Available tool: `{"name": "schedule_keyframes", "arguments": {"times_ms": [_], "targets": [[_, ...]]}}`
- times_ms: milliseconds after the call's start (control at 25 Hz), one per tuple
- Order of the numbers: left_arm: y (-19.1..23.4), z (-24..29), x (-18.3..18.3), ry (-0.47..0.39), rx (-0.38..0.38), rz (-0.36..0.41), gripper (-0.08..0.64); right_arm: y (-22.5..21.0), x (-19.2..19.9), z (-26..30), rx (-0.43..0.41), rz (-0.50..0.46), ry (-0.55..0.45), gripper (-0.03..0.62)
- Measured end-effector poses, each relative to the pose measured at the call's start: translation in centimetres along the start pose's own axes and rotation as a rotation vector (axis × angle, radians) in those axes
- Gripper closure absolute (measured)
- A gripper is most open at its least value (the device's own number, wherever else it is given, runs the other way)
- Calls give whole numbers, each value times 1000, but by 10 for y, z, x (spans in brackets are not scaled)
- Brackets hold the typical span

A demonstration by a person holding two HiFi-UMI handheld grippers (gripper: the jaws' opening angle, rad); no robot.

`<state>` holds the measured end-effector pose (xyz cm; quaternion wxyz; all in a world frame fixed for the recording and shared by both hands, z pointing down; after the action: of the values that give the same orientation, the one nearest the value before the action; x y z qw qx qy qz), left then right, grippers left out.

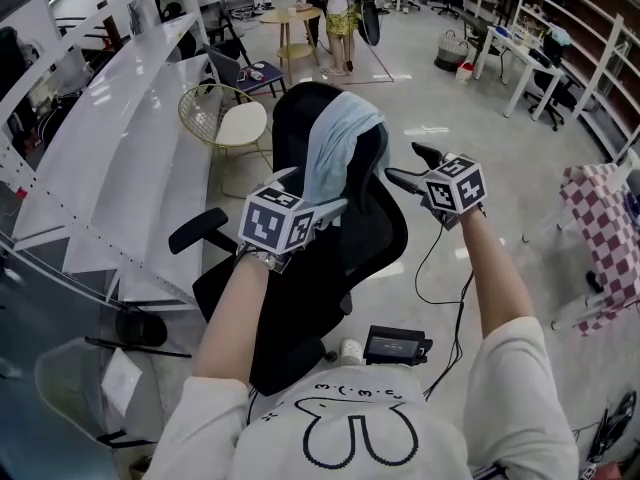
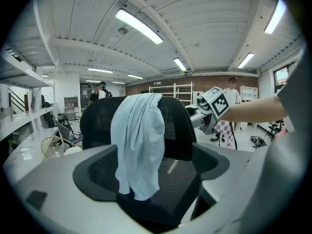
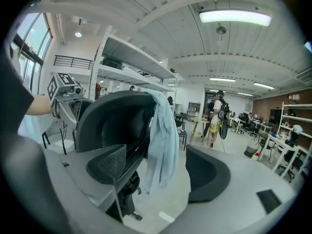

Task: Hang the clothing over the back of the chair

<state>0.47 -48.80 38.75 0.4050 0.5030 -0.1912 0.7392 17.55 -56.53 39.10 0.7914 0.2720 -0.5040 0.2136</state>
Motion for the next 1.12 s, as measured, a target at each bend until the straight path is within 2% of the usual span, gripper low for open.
{"name": "schedule_keyframes", "arguments": {"times_ms": [240,440,480,520,640,720,760,1000,1120], "targets": [[-13,-26,-1,-72,-4,-48,114,19,-19,-37,57,40,-101,216],[-27,-42,1,-112,14,-55,167,48,-24,-58,56,-3,-127,223],[-30,-45,2,-120,15,-53,184,53,-26,-61,73,-22,-129,260],[-32,-48,2,-128,17,-51,204,57,-28,-64,93,-41,-133,330],[-30,-51,2,-149,39,-57,261,67,-37,-63,122,-79,-158,486],[-35,-54,4,-155,50,-60,315,79,-42,-69,119,-86,-177,553],[-40,-57,6,-159,48,-55,338,86,-43,-75,116,-86,-187,572],[-50,-70,2,-235,1,-13,539,107,-45,-93,148,-73,-200,572],[-54,-69,-1,-267,-10,-6,552,109,-46,-99,170,-61,-202,574]]}}
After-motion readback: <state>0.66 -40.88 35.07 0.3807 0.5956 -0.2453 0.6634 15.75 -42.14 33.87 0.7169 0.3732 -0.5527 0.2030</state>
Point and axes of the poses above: the fingertips, and each gripper's own axes: z forward along the fingers, y to its left, x out of its underside, the point moved 2 cm from there along -z, backward along the fingers, and after that the axes turned 7 degrees about -z, right-handed, at the moved point
